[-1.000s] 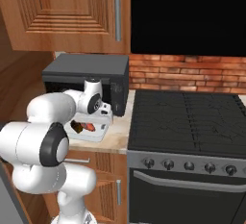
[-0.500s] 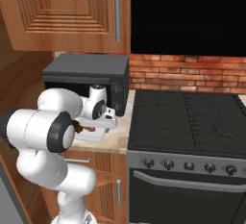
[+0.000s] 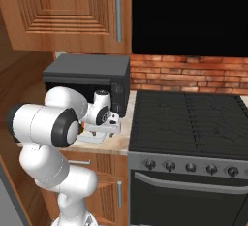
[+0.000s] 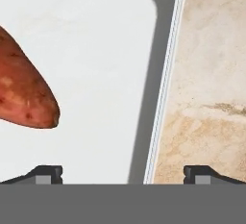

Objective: Take the sweet potato and sweet potato out of the freezer and place them in the tupperware container on the counter. Then put the tupperware containing the vegetables back in the freezer.

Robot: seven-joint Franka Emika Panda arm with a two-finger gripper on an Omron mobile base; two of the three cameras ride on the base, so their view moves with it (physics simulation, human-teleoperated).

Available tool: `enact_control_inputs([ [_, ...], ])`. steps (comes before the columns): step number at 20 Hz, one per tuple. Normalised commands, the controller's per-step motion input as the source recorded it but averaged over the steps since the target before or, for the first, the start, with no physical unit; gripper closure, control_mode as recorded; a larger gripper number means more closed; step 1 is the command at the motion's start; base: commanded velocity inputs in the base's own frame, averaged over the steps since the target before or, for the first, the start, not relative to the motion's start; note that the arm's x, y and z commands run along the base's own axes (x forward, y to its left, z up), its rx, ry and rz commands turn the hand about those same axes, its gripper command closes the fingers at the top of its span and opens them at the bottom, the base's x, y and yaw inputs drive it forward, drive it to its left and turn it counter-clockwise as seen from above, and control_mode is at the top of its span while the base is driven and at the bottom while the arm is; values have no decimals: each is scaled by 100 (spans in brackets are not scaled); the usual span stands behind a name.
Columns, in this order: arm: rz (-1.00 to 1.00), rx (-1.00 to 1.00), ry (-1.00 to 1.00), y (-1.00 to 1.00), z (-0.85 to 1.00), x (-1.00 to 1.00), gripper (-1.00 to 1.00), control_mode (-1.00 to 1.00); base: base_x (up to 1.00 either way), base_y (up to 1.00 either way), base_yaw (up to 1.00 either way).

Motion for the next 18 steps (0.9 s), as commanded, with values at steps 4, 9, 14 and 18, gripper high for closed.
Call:
enact_control_inputs([
  [4, 0, 0, -1, -1, -31, 4, -100, -100, 0, 0, 0],
  [9, 0, 0, 0, -1, -22, 0, -100, -100, 0, 0, 0],
  [14, 0, 0, 0, 0, -12, 0, -100, -100, 0, 0, 0],
  [18, 0, 0, 0, 0, 0, 0, 100, -100, 0, 0, 0],
])
